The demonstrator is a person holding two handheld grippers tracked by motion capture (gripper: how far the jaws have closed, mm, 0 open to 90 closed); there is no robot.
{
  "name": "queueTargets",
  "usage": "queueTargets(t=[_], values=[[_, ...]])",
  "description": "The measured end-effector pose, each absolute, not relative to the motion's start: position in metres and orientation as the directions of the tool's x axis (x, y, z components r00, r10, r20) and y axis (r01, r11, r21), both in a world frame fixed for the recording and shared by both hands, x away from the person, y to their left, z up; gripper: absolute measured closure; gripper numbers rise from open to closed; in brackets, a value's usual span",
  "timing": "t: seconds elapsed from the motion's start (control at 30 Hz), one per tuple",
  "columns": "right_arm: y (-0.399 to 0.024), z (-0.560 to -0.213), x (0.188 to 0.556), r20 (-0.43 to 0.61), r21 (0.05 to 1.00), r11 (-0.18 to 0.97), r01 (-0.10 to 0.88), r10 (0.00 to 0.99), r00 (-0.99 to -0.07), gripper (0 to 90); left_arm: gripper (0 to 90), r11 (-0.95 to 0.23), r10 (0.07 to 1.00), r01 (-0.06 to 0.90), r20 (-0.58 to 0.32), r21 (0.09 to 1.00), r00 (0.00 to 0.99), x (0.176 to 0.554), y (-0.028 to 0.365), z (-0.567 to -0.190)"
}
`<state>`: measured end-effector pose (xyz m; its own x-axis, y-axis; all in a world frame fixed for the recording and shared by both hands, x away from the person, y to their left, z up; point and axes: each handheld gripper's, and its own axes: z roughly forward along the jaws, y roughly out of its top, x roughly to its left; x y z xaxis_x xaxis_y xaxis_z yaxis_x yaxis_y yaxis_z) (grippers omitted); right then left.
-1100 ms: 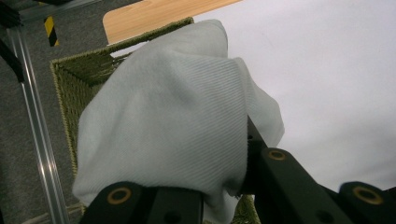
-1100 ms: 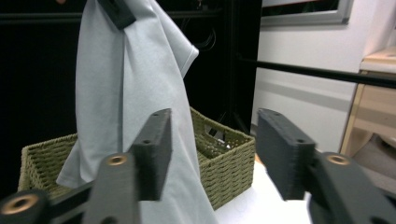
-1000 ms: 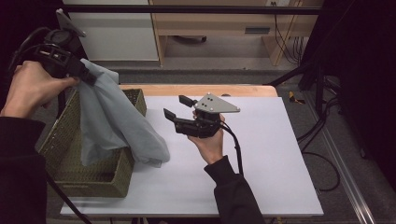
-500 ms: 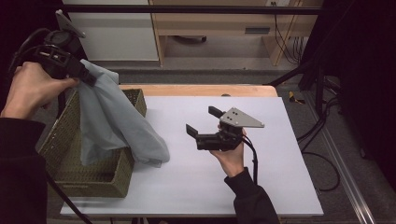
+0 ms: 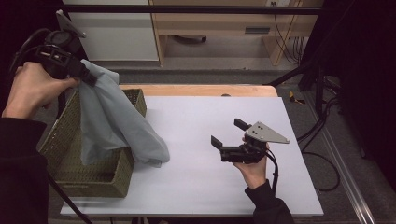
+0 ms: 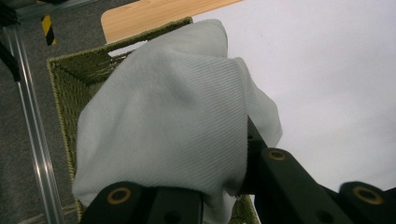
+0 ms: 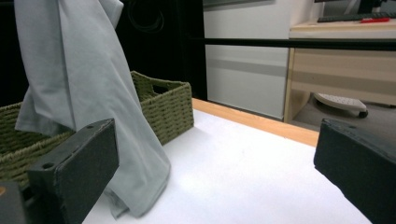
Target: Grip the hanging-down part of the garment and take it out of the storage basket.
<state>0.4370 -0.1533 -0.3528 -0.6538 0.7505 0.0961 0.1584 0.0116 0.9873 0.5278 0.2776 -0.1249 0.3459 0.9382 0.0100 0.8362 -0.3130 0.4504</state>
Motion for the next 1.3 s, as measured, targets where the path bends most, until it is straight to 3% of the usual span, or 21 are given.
queueTargets(t=[0.67, 1.3], values=[[-0.204, -0.386, 0.406, 0.098, 0.983, 0.006, 0.182, 0.827, -0.553, 0.2, 82.6, -0.308, 0.94, 0.839, 0.007, 0.449, 0.342, 0.528, 0.28, -0.126], [-0.219, -0.418, 0.382, 0.116, 0.984, -0.031, 0.177, 0.862, -0.493, 0.1, 82.6, -0.305, 0.94, 0.84, -0.001, 0.45, 0.342, 0.531, 0.281, -0.127]])
